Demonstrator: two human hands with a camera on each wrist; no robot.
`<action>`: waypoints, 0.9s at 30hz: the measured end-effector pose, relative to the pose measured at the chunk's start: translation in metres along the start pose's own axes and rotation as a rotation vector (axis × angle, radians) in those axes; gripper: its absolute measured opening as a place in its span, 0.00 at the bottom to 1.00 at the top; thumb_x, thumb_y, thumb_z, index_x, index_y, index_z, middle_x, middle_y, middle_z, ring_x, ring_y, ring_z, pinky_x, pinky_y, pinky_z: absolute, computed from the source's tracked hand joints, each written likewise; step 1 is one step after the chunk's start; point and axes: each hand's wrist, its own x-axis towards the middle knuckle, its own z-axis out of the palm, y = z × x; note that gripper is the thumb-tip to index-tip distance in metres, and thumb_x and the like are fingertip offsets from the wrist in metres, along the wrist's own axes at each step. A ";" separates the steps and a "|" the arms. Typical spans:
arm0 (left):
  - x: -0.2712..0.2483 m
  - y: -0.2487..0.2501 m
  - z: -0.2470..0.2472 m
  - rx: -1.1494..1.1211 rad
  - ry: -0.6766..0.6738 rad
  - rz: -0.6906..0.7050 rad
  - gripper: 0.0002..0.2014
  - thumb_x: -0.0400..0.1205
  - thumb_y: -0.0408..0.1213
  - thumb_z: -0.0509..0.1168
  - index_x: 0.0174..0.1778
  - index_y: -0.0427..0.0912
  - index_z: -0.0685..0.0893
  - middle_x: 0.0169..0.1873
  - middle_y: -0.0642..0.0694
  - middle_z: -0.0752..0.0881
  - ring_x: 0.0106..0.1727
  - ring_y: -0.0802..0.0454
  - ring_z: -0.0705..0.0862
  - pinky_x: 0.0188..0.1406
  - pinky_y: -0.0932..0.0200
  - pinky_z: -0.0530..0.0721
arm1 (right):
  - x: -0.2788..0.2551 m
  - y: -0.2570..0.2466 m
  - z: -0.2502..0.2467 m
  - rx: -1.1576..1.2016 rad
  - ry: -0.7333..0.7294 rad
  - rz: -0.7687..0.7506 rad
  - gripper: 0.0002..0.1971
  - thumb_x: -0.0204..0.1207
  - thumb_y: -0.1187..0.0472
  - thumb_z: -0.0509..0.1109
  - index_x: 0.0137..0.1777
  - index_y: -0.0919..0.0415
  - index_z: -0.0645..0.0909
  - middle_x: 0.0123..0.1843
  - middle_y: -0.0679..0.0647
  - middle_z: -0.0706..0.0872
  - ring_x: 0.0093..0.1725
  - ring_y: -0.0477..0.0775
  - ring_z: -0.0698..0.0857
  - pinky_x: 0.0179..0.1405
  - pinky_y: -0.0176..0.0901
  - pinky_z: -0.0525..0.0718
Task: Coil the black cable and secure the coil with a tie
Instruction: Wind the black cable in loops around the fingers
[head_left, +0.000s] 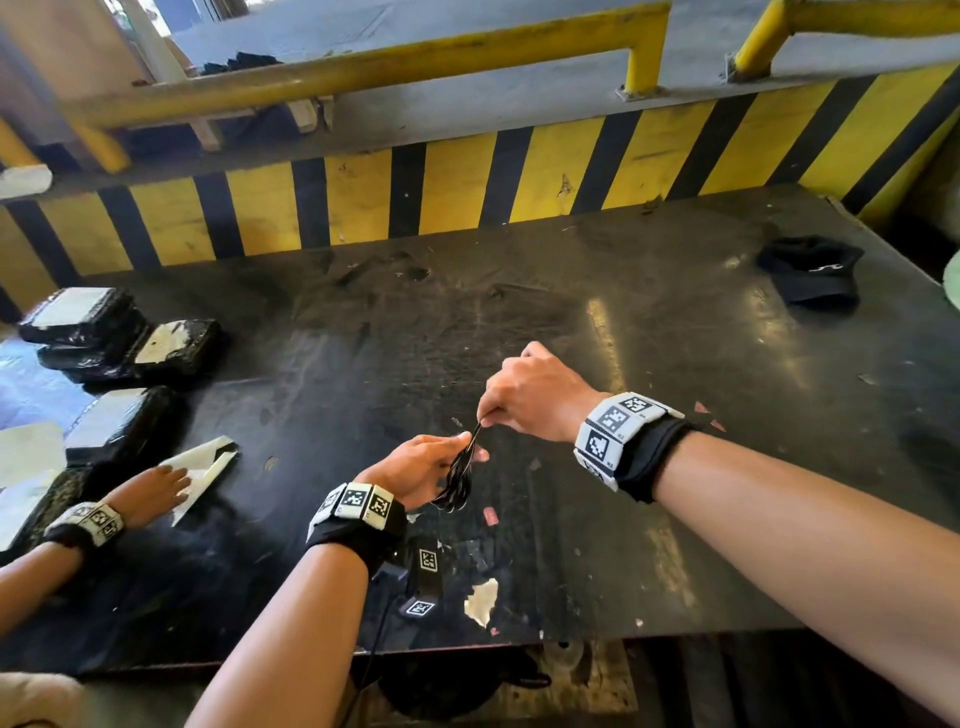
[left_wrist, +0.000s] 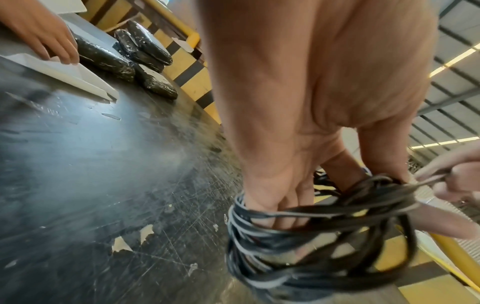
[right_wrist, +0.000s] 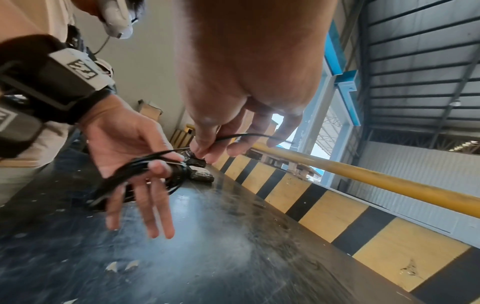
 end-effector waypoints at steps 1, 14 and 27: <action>-0.002 0.000 0.002 -0.027 -0.016 -0.008 0.19 0.74 0.53 0.75 0.46 0.39 0.96 0.60 0.32 0.80 0.55 0.41 0.76 0.50 0.50 0.77 | 0.001 0.003 -0.002 0.025 0.023 0.017 0.10 0.84 0.46 0.67 0.57 0.39 0.90 0.58 0.40 0.91 0.59 0.49 0.86 0.63 0.53 0.71; -0.016 0.023 0.015 -0.360 -0.372 0.012 0.13 0.86 0.44 0.61 0.45 0.41 0.86 0.83 0.25 0.68 0.86 0.32 0.64 0.69 0.28 0.73 | 0.006 0.024 0.010 0.443 0.115 0.203 0.06 0.79 0.52 0.76 0.51 0.47 0.94 0.50 0.46 0.89 0.52 0.51 0.87 0.53 0.50 0.85; -0.030 0.033 0.022 -0.441 -0.465 0.141 0.17 0.88 0.44 0.56 0.42 0.40 0.84 0.83 0.23 0.63 0.87 0.26 0.59 0.76 0.09 0.46 | 0.012 0.018 0.022 0.931 -0.015 0.274 0.04 0.78 0.61 0.79 0.48 0.56 0.95 0.36 0.39 0.92 0.36 0.30 0.87 0.41 0.22 0.79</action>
